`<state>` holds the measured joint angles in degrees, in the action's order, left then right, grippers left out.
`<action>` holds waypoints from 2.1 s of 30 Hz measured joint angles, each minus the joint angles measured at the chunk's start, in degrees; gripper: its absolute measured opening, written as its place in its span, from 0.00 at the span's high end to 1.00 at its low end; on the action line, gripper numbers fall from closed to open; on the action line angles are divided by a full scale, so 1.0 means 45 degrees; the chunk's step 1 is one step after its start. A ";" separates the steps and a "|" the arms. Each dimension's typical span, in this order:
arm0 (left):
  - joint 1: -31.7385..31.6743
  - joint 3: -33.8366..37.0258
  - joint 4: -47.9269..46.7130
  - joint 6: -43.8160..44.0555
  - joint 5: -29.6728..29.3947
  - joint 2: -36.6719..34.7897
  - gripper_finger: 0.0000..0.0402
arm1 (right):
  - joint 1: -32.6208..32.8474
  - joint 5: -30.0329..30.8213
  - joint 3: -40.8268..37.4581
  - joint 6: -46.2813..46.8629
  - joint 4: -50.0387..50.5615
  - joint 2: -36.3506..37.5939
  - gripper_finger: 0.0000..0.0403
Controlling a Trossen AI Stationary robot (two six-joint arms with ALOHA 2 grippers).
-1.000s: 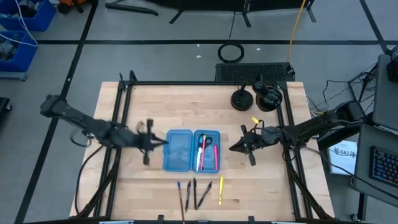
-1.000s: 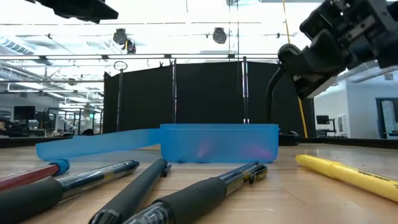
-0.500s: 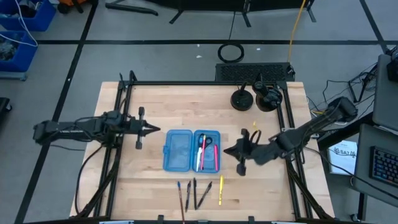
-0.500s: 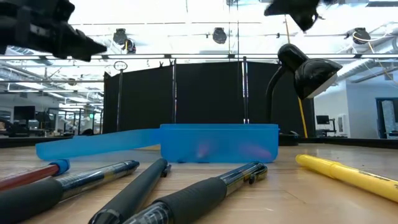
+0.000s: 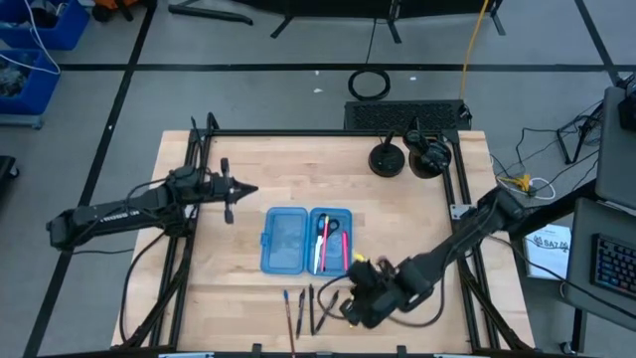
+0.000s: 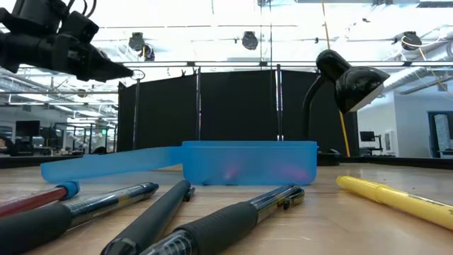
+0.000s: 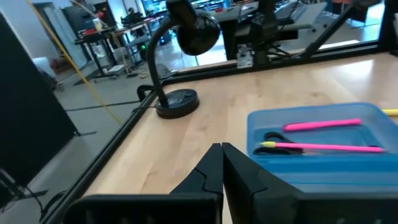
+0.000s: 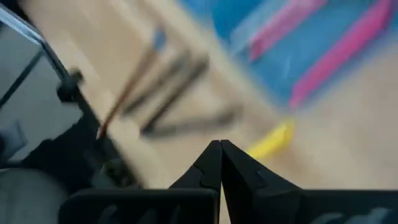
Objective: Pick & place school supplies into a supply box
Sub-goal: Put the yellow pen into the blue supply box
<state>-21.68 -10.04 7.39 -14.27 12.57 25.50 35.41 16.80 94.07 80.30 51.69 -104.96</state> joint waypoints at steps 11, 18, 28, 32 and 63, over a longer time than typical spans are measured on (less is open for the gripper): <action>-0.0047 0.0000 0.0155 -0.0044 -0.0025 0.0003 0.94 | 0.0202 -0.3792 -0.0158 0.5802 -0.2687 -0.1907 1.00; -0.0047 -0.0003 0.0073 -0.0062 -0.0142 0.0001 0.94 | -0.0004 -0.2396 -0.0367 0.4735 -0.2660 -0.2085 0.95; -0.0047 -0.0005 -0.0046 0.0105 -0.0154 0.0093 0.94 | -0.0202 -0.3057 -0.1103 0.5288 -0.3075 -0.2020 0.62; -0.0047 -0.0005 -0.0046 0.0200 -0.0159 0.0336 0.94 | -0.0192 -0.3595 -0.1482 0.6482 -0.3058 -0.2007 0.51; -0.0047 -0.0015 0.0551 0.0127 -0.0579 0.1433 0.94 | -0.0257 -0.7714 -0.2163 0.6922 -0.1106 -0.3974 0.60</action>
<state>-21.89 -10.11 9.87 -13.70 9.97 31.94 34.25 -17.91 84.34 111.45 46.71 -122.85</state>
